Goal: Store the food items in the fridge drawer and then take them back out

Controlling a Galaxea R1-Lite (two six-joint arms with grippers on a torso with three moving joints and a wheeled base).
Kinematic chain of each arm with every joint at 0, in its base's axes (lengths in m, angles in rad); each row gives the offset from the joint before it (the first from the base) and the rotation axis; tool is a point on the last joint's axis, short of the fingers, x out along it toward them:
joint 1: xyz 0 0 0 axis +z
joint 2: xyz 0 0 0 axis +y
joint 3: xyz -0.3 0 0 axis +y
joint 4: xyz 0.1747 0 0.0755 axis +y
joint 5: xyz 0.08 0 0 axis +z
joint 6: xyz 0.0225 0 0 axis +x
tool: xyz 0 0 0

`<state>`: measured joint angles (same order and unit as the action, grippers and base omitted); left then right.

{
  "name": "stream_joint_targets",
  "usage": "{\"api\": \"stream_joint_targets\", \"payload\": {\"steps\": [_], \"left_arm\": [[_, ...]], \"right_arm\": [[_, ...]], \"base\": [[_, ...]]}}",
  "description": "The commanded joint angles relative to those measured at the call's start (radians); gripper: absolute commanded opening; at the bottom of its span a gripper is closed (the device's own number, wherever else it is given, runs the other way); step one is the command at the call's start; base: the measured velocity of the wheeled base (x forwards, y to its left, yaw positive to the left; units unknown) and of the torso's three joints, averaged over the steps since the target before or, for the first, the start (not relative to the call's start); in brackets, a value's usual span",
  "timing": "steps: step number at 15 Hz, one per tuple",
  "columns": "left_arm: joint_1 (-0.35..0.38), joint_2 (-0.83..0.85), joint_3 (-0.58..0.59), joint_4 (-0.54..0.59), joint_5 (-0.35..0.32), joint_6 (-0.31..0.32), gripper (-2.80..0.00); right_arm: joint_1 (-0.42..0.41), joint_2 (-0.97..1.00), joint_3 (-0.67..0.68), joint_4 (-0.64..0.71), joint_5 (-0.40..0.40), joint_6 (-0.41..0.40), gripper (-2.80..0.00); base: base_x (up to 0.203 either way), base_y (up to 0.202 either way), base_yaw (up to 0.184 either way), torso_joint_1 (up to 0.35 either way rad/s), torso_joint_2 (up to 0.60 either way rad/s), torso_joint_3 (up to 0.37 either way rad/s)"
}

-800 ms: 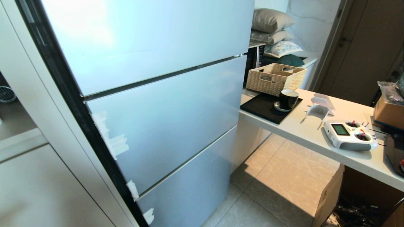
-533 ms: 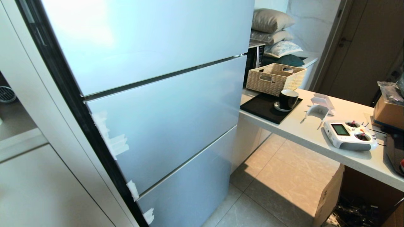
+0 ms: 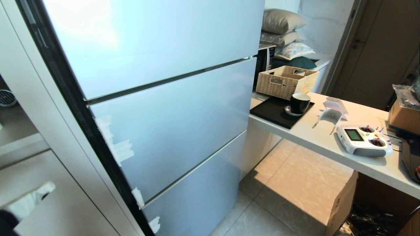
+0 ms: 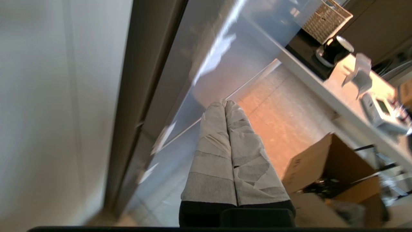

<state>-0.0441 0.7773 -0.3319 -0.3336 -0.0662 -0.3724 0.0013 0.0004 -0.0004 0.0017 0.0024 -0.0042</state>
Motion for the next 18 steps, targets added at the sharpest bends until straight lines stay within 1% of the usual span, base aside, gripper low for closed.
{"api": "stream_joint_targets", "payload": {"steps": [1,2,3,7,9,11,12,14,18], "left_arm": [[-0.005,0.339,-0.016,-0.221,-0.009,-0.029,-2.80],[-0.006,0.399,-0.025,-0.309,-0.012,-0.039,-2.80],[-0.006,0.432,-0.039,-0.370,-0.006,-0.043,-2.80],[-0.007,0.473,-0.077,-0.432,0.040,-0.049,-2.80],[-0.007,0.544,-0.072,-0.513,0.064,-0.051,-2.80],[-0.007,0.600,-0.069,-0.596,0.073,-0.054,-2.80],[-0.007,0.618,-0.070,-0.614,0.074,-0.055,-2.80],[-0.005,0.641,-0.080,-0.631,0.074,-0.084,-2.80],[-0.004,0.646,-0.071,-0.632,0.087,-0.086,-2.80]], "right_arm": [[0.000,0.001,0.000,0.000,0.001,0.000,-2.80],[0.000,0.001,0.000,0.000,0.001,0.000,-2.80],[0.000,0.001,0.000,0.000,0.001,0.000,-2.80],[0.000,0.001,-0.001,0.000,0.001,0.000,-2.80],[0.000,0.000,0.000,0.000,0.001,0.000,-2.80],[0.000,0.000,0.000,0.000,0.001,0.000,-2.80],[0.000,0.001,0.000,0.000,0.001,0.000,-2.80],[0.000,0.001,0.000,0.000,0.001,0.001,-2.80],[0.000,0.001,0.000,0.000,-0.001,0.001,-2.80]], "base": [[0.000,0.000,0.000,0.000,0.00,0.000],[0.000,0.000,0.000,0.000,0.00,0.000],[0.000,0.000,0.000,0.000,0.00,0.000],[0.000,0.000,0.000,0.000,0.00,0.000],[0.000,0.000,0.000,0.000,0.00,0.000],[0.000,0.000,0.000,0.000,0.00,0.000],[0.000,0.000,0.000,0.000,0.00,0.000],[0.000,0.000,0.000,0.000,0.00,0.000],[0.000,0.000,0.000,0.000,0.00,0.000]]}}
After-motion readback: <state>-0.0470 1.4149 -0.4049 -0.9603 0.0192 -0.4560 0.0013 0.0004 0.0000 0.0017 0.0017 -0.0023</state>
